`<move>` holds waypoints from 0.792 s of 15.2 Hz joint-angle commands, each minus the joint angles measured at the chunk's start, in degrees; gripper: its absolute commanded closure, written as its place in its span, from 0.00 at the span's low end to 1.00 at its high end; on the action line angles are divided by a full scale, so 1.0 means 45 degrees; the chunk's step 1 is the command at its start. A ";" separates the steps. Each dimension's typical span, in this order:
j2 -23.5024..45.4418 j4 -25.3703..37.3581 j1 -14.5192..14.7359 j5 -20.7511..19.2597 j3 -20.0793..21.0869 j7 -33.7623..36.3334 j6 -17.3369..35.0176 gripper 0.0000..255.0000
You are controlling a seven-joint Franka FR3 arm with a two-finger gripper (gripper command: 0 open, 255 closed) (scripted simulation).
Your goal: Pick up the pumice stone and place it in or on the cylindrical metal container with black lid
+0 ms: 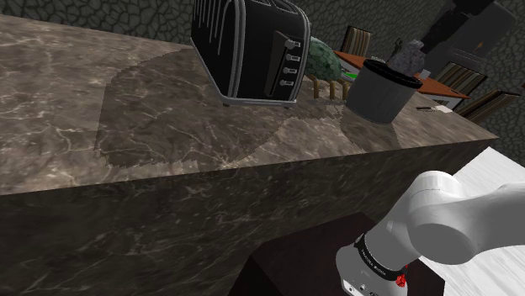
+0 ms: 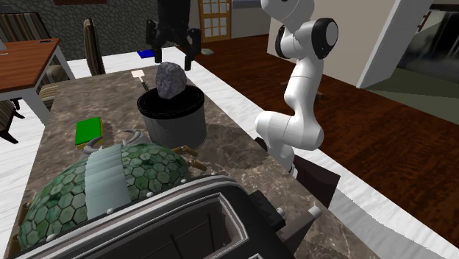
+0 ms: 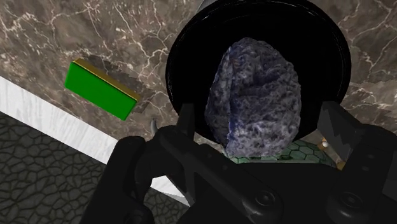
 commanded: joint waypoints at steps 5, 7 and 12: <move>0.0932 0.2492 0.0249 0.0287 0.0029 -0.0345 -0.1587 0.00; 0.0932 0.2491 0.0249 0.0287 0.0030 -0.0344 -0.1586 0.00; 0.0932 0.2492 0.0249 0.0288 0.0029 -0.0345 -0.1587 0.00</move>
